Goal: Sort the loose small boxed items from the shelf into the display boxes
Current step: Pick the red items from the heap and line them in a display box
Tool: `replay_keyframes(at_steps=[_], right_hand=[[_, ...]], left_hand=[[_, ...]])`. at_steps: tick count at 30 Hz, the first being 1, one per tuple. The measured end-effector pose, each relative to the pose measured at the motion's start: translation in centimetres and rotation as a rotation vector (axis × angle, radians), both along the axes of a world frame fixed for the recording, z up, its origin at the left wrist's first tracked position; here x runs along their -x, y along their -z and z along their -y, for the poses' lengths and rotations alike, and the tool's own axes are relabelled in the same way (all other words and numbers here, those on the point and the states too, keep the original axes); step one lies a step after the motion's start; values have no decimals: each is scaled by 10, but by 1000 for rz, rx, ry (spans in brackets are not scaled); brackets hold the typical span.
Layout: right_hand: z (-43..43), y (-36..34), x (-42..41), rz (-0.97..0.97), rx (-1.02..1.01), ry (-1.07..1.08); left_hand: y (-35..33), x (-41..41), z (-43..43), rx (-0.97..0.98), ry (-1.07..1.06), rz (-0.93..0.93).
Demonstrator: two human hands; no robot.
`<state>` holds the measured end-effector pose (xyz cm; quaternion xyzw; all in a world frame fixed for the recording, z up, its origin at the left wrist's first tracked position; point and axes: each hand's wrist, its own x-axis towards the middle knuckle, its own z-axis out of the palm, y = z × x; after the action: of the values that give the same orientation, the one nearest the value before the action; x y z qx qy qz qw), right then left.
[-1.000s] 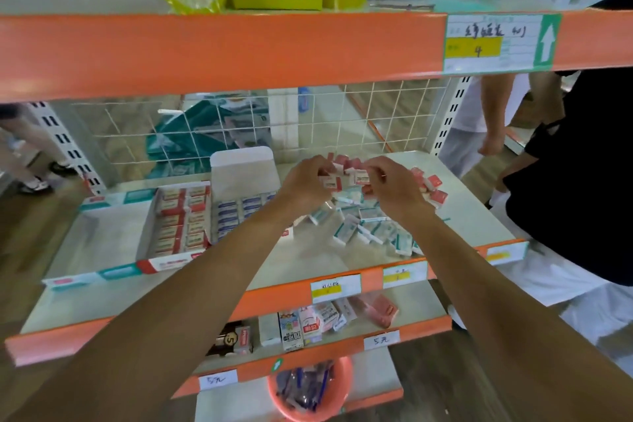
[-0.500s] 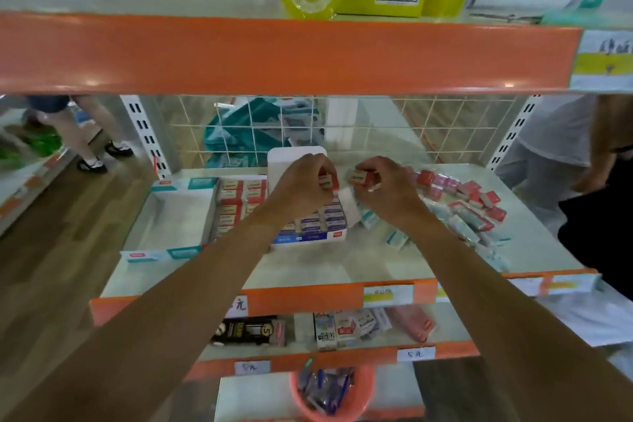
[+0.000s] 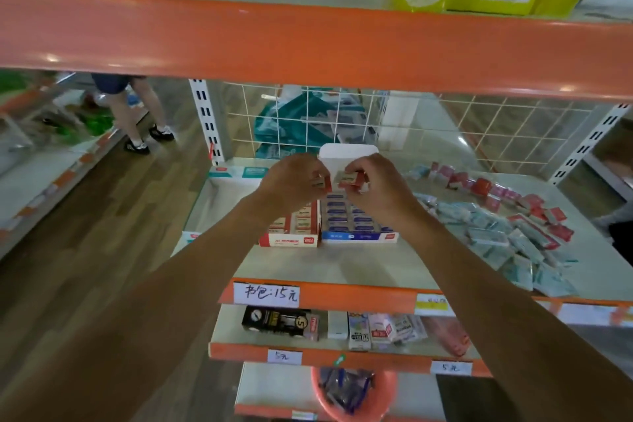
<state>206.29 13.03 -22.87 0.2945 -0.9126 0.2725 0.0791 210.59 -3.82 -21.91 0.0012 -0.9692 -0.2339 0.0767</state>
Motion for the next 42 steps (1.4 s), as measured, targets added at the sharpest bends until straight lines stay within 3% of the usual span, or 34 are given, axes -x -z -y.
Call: replay_keyframes(at_steps=[11, 18, 24, 35, 42], right_hand=[[47, 3, -5, 30, -84, -54], [61, 9, -3, -42, -227, -56], [69, 12, -2, 9, -355, -13], [86, 17, 0, 56, -443, 68], [93, 19, 5, 75, -495, 93]], left_hand=[[17, -4, 42, 223, -77, 51], [36, 3, 54, 240, -80, 128], [41, 4, 59, 335, -54, 130], [44, 4, 67, 207, 7, 159], [45, 2, 65, 226, 10, 100]])
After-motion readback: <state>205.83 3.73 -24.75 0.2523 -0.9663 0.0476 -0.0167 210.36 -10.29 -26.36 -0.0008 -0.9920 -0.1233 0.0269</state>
